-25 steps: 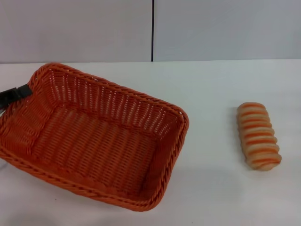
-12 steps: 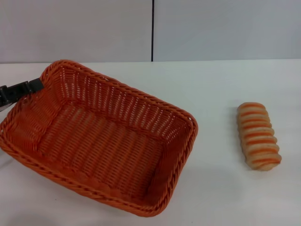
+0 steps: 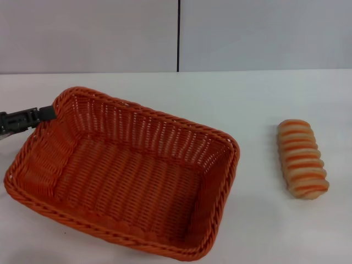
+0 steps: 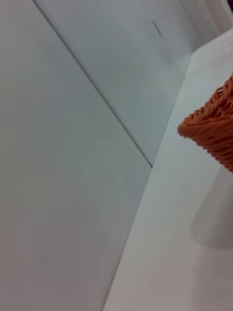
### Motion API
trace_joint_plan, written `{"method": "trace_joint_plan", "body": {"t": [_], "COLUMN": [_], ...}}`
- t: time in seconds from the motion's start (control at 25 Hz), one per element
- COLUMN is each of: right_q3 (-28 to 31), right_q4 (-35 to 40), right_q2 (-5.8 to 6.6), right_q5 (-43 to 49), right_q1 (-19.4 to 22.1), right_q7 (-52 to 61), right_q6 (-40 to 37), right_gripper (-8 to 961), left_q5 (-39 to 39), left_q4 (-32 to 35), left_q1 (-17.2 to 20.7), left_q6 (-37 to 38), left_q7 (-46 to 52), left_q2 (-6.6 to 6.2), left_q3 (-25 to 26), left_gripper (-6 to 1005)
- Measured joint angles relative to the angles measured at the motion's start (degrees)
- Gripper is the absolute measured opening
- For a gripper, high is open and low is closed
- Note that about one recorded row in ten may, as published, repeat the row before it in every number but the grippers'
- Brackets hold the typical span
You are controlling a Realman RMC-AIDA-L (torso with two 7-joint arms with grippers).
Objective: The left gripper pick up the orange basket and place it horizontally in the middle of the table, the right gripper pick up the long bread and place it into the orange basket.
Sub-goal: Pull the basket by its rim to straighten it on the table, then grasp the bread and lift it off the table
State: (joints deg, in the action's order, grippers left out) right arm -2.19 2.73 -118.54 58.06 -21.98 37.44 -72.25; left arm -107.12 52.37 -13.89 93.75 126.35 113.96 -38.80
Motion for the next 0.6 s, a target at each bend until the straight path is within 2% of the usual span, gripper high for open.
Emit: {"method": "trace_joint_plan", "body": {"t": [0.04, 0.16, 0.32, 0.4, 0.48, 0.52, 0.56, 0.6], "right_q3": [0.0, 0.0, 0.0, 0.0, -0.2, -0.5, -1.2, -3.1], "right_q4": [0.0, 0.0, 0.0, 0.0, 0.0, 0.0, 0.1, 0.6], "right_q2": [0.0, 0.0, -0.01, -0.02, -0.02, -0.02, -0.02, -0.01], "right_q5": [0.0, 0.0, 0.0, 0.0, 0.0, 0.0, 0.0, 0.0], "right_q1": [0.0, -0.1, -0.1, -0.1, -0.1, -0.1, -0.1, -0.1], "right_q7": [0.0, 0.0, 0.0, 0.0, 0.0, 0.0, 0.0, 0.0], "right_q6": [0.0, 0.0, 0.1, 0.1, 0.1, 0.1, 0.1, 0.0], "right_gripper": [546, 547, 547, 547, 547, 547, 547, 547], "left_q5": [-1.0, -1.8, -3.3, -3.3, -2.8, -2.8, -2.5, -1.1], "left_q4": [0.0, 0.0, 0.0, 0.0, 0.2, 0.2, 0.2, 0.0], "left_q1": [-0.1, -0.3, -1.0, -1.0, -1.7, -1.7, -2.1, -3.0], "left_q6": [-0.3, -0.4, -0.5, -0.5, -0.4, -0.4, -0.3, -0.3], "left_q7": [-0.2, -0.7, -2.2, -2.2, -5.9, -5.9, -7.6, -12.6], "left_q2": [-0.5, -0.86, -1.99, -1.99, -1.33, -1.33, -0.81, 0.45], "left_q3": [1.0, 1.6, 3.6, 3.6, 8.6, 8.6, 10.6, 14.6], "left_gripper": [680, 680, 679, 679, 678, 678, 678, 678]}}
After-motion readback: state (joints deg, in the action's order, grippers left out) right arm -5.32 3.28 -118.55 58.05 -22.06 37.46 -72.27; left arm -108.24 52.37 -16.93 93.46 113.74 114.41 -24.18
